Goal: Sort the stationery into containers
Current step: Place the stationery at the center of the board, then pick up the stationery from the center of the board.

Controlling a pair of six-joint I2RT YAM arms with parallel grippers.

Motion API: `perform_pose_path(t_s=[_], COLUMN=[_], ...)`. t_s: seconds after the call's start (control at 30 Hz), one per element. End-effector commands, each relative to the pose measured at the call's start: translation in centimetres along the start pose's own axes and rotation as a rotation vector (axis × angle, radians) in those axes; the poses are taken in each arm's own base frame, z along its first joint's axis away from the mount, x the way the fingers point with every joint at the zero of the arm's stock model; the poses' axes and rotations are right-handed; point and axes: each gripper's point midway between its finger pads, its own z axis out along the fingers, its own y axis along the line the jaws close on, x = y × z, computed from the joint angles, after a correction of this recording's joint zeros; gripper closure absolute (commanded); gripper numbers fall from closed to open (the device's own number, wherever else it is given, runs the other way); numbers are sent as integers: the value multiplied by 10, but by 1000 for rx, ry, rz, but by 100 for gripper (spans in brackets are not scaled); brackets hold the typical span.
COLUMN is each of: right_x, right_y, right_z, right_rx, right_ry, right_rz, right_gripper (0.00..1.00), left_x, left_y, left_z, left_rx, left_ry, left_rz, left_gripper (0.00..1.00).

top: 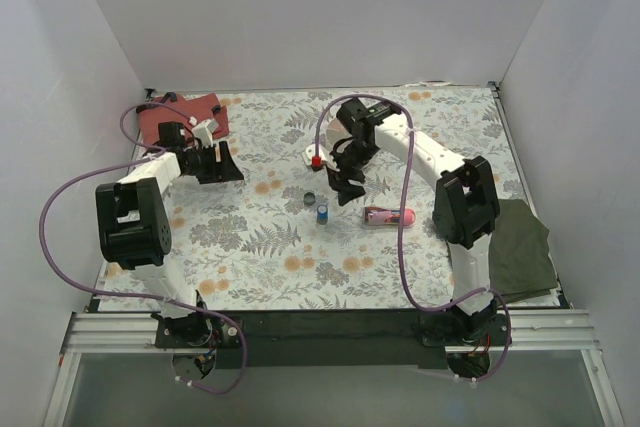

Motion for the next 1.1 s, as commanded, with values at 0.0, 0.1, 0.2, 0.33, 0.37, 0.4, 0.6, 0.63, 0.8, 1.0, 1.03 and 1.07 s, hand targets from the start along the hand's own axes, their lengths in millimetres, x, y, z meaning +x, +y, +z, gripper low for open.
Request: perform_pose_path(t_s=[0.0, 0.1, 0.2, 0.33, 0.37, 0.4, 0.6, 0.63, 0.8, 1.0, 1.03, 1.07], right_x=[-18, -20, -26, -26, -25, -24, -14, -13, -10, -11, -11, -11], right_y=[2, -9, -10, -8, -7, -7, 0, 1, -2, -6, -7, -8], right_z=[2, 10, 17, 29, 31, 32, 41, 43, 49, 51, 53, 53], right_rx=[20, 68, 68, 54, 50, 52, 29, 27, 46, 65, 65, 68], right_ry=[-2, 18, 10, 22, 26, 37, 57, 59, 71, 62, 60, 58], right_rz=[-72, -102, -117, -146, -146, -148, -164, -164, -166, -149, -152, -149], right_gripper=[32, 34, 35, 35, 35, 35, 34, 34, 34, 36, 37, 37], left_x=[-20, -16, -11, -2, -1, 0, 7, 9, 16, 19, 20, 20], left_y=[-2, -9, -25, -33, -34, -35, -33, -32, -29, -31, -30, -31], left_z=[-5, 1, 8, 11, 11, 11, 12, 12, 14, 14, 14, 14], left_rx=[-29, -100, -128, -156, -161, -172, -202, -208, -221, -223, -225, -224], left_ry=[-41, -21, 0, 19, 22, 27, 23, 26, 32, 36, 39, 38], left_rz=[53, 139, 227, 281, 292, 310, 295, 292, 275, 279, 278, 281], left_gripper=[39, 39, 39, 39, 39, 39, 39, 39, 39, 39, 39, 39])
